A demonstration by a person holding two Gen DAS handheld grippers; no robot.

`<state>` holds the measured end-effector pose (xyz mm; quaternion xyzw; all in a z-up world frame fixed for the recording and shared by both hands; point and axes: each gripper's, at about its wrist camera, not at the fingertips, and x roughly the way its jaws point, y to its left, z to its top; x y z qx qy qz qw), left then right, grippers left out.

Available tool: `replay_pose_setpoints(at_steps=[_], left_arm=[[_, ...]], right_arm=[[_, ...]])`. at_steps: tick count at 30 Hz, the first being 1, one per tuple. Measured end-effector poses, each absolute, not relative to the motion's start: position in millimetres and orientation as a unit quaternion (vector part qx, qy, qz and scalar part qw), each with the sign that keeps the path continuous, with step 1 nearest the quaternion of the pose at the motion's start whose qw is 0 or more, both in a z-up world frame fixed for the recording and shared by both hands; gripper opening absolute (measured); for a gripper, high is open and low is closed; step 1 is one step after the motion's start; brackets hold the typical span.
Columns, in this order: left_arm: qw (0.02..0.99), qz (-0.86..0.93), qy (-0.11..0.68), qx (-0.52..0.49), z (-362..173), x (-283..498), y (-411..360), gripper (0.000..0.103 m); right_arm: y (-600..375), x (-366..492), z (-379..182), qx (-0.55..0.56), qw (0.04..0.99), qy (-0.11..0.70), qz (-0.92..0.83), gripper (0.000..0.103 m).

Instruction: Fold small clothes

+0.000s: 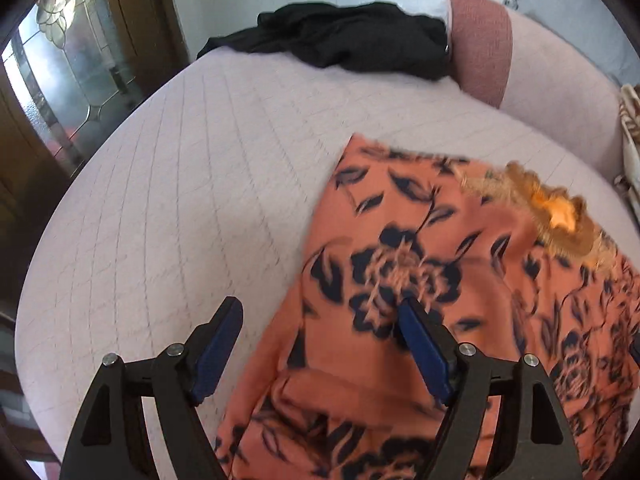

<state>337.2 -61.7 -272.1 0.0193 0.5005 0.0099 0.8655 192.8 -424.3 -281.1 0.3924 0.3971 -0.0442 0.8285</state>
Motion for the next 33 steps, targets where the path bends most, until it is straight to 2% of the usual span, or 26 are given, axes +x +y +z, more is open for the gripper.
replay_pose_setpoints(at_steps=[3,6,11,14,17,20,26,33], left_arm=[[0.864,0.013,0.500,0.058,-279.2,336.5,-73.9,0.081],[0.868,0.014,0.490,0.082,-273.6,331.6,-82.2,0.081],[0.885,-0.008,0.460,0.075,-255.0,329.8,-90.7,0.081],[0.864,-0.008,0.493,0.099,-274.3,336.1,-95.0,0.081],[0.862,-0.014,0.503,0.056,-272.8,336.7,-85.5,0.081],[0.867,-0.016,0.497,0.027,-259.9,331.6,-69.1,0.081],[0.868,0.009,0.495,0.040,-260.3,325.9,-41.2,0.081],[0.864,0.000,0.500,0.060,-265.3,326.0,-27.0,0.082]], right_arm=[[-395.5,199.9,-281.2,0.361,0.830,0.426,-0.005,0.013],[-370.4,212.0,-298.4,0.332,0.806,0.490,0.022,0.014],[-376.6,218.3,-286.0,0.323,0.825,0.463,0.019,0.012],[-391.2,220.9,-291.6,0.331,0.824,0.460,-0.008,0.012],[-401.5,221.3,-301.4,0.360,0.813,0.458,0.000,0.011],[-400.0,217.5,-288.2,0.341,0.830,0.441,-0.008,0.013],[-353.8,217.3,-263.7,0.315,0.857,0.403,0.065,0.013],[-277.3,267.1,-261.4,0.311,0.844,0.424,0.109,0.013]])
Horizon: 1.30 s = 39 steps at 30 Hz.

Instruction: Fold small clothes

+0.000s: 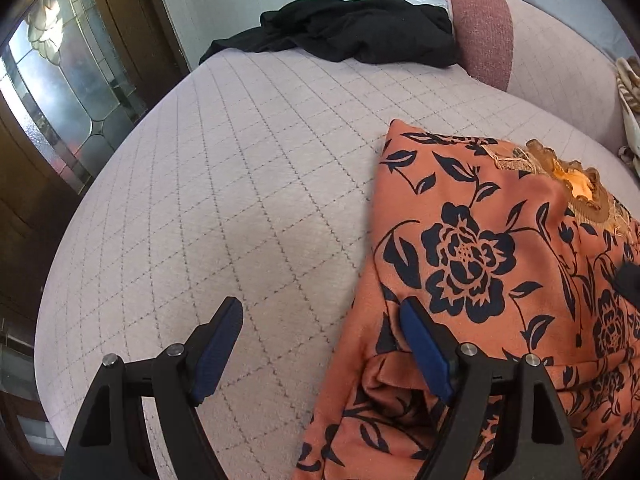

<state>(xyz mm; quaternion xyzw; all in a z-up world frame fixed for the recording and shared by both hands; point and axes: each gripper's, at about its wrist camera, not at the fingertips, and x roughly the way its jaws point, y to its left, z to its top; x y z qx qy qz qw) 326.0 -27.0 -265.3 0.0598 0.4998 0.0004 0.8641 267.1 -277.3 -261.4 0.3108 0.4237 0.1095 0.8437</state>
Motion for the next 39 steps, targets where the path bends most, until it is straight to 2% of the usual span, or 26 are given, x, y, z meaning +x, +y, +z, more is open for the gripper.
replay_pose_setpoints(at_steps=[4,8,12,15,19,23,26,30,36,39], left_arm=[[0.864,-0.005,0.499,0.070,-264.7,331.6,-30.3,0.081],[0.863,-0.014,0.500,0.072,-264.3,333.1,-29.1,0.081],[0.866,-0.019,0.496,0.066,-259.4,332.7,-25.8,0.081],[0.871,-0.017,0.486,0.067,-254.8,330.0,-26.4,0.081],[0.866,-0.031,0.492,0.085,-263.2,328.1,-37.9,0.081],[0.868,-0.025,0.484,0.106,-272.4,327.2,-46.7,0.083],[0.871,-0.024,0.482,0.093,-262.8,320.7,-43.6,0.083],[0.878,-0.043,0.468,0.089,-254.2,298.8,-48.8,0.083],[0.867,-0.061,0.481,0.113,-273.4,256.4,-55.1,0.083],[0.870,-0.077,0.478,0.093,-266.9,228.7,-41.9,0.083]], right_arm=[[-241.4,311.2,-263.6,0.301,0.845,0.431,0.105,0.013],[-224.8,353.6,-291.5,0.294,0.831,0.467,0.066,0.013],[-237.2,351.9,-297.7,0.336,0.817,0.464,0.065,0.011],[-257.4,323.0,-285.5,0.340,0.828,0.443,0.051,0.011],[-290.1,274.5,-277.3,0.312,0.837,0.449,0.018,0.011],[-331.2,224.2,-291.7,0.300,0.826,0.475,-0.033,0.011],[-355.3,188.1,-286.6,0.339,0.820,0.460,-0.032,0.011],[-370.0,143.2,-267.6,0.312,0.841,0.439,-0.044,0.014],[-374.3,107.7,-291.3,0.291,0.808,0.507,-0.076,0.013],[-373.1,87.8,-287.1,0.294,0.816,0.494,-0.067,0.013]])
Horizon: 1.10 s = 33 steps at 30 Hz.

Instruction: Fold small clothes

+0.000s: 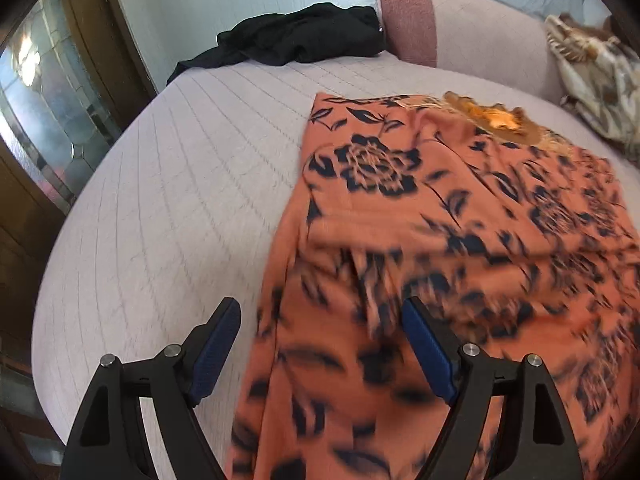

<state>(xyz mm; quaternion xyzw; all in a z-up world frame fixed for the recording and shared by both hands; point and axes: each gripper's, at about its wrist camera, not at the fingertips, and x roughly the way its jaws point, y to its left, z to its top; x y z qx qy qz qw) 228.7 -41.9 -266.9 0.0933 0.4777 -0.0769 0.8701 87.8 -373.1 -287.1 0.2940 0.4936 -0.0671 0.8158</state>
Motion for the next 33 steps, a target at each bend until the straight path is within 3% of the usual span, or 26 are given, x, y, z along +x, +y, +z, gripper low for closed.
replay_pose_setpoints(at_steps=[5,19,24,33], left_arm=[[0.862,-0.084,0.497,0.059,-275.0,192.4,-12.8,0.083],[0.868,-0.088,0.475,0.115,-284.1,92.4,11.5,0.087],[0.857,-0.081,0.503,0.078,-292.8,77.2,31.8,0.093],[0.838,-0.042,0.544,0.017,-282.3,56.9,73.5,0.091]], right_arm=[[-364.3,55.9,-290.6,0.312,0.819,0.478,-0.052,0.014],[-321.0,-23.4,-292.7,0.271,0.820,0.503,-0.029,0.014],[-307.2,-34.6,-297.0,0.260,0.813,0.520,-0.021,0.014],[-298.2,-51.1,-306.2,0.284,0.784,0.552,0.008,0.014]])
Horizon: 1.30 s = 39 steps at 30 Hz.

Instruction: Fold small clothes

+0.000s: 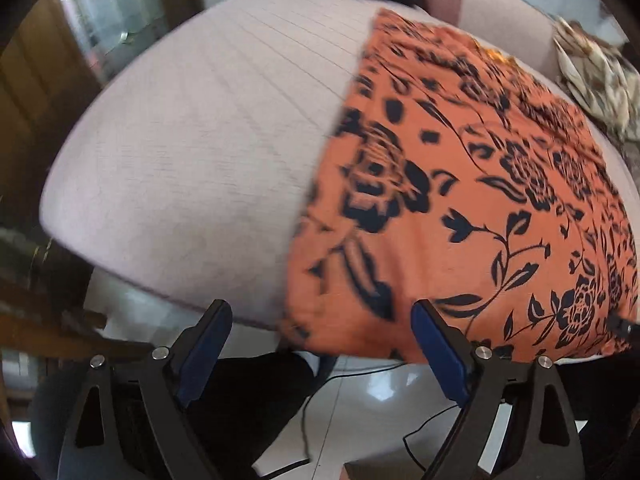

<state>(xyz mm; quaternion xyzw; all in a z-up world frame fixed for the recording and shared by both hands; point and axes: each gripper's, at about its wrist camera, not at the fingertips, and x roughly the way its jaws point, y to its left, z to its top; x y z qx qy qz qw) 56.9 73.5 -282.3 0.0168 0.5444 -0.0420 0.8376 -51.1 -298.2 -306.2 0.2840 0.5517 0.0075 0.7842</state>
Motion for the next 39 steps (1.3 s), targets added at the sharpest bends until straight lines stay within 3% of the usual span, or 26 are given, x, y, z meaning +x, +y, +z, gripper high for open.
replay_pose_setpoints(at_steps=[8,10,11,13,14,23,29,30,32,33,36,37,39], left_arm=[[0.821,-0.017,0.568,-0.054,-266.3,66.0,124.6,0.091],[0.816,-0.023,0.574,-0.060,-268.5,67.4,125.8,0.081],[0.815,-0.026,0.576,-0.058,-268.8,62.2,123.4,0.077],[0.809,-0.038,0.585,-0.053,-274.9,63.6,119.0,0.062],[0.807,-0.041,0.587,-0.051,-278.9,65.2,112.9,0.060],[0.790,-0.077,0.607,-0.043,-291.2,67.6,92.2,0.058],[0.785,-0.094,0.610,-0.059,-290.7,73.7,91.9,0.058],[0.784,-0.098,0.609,-0.062,-291.4,74.0,94.3,0.056],[0.784,-0.106,0.609,-0.062,-292.3,75.8,96.8,0.042],[0.784,-0.107,0.609,-0.060,-293.2,75.9,97.5,0.034],[0.782,-0.122,0.607,-0.065,-293.0,75.5,95.9,0.014],[0.783,-0.126,0.606,-0.065,-292.5,75.7,96.2,0.013],[0.782,-0.127,0.607,-0.065,-291.3,75.5,95.0,0.013]], right_arm=[[-335.1,-76.3,-286.3,0.324,0.792,0.517,-0.002,0.014],[-346.3,-80.4,-279.3,0.326,0.799,0.506,-0.017,0.019],[-350.7,-81.3,-276.2,0.325,0.801,0.502,-0.026,0.030],[-361.6,-86.6,-273.2,0.332,0.802,0.495,-0.039,0.058],[-367.3,-90.5,-271.4,0.340,0.805,0.485,-0.043,0.076],[-411.0,-102.9,-269.1,0.356,0.789,0.490,-0.108,0.076],[-416.8,-102.5,-296.6,0.380,0.759,0.517,-0.109,0.076],[-413.7,-100.3,-302.7,0.381,0.755,0.524,-0.105,0.075],[-407.5,-97.2,-317.0,0.382,0.743,0.538,-0.109,0.070],[-404.6,-96.9,-323.5,0.381,0.738,0.545,-0.115,0.061],[-397.3,-96.7,-328.6,0.376,0.737,0.552,-0.108,0.047],[-396.6,-96.6,-326.3,0.371,0.738,0.555,-0.104,0.042],[-393.9,-96.5,-317.1,0.352,0.744,0.560,-0.094,0.012]])
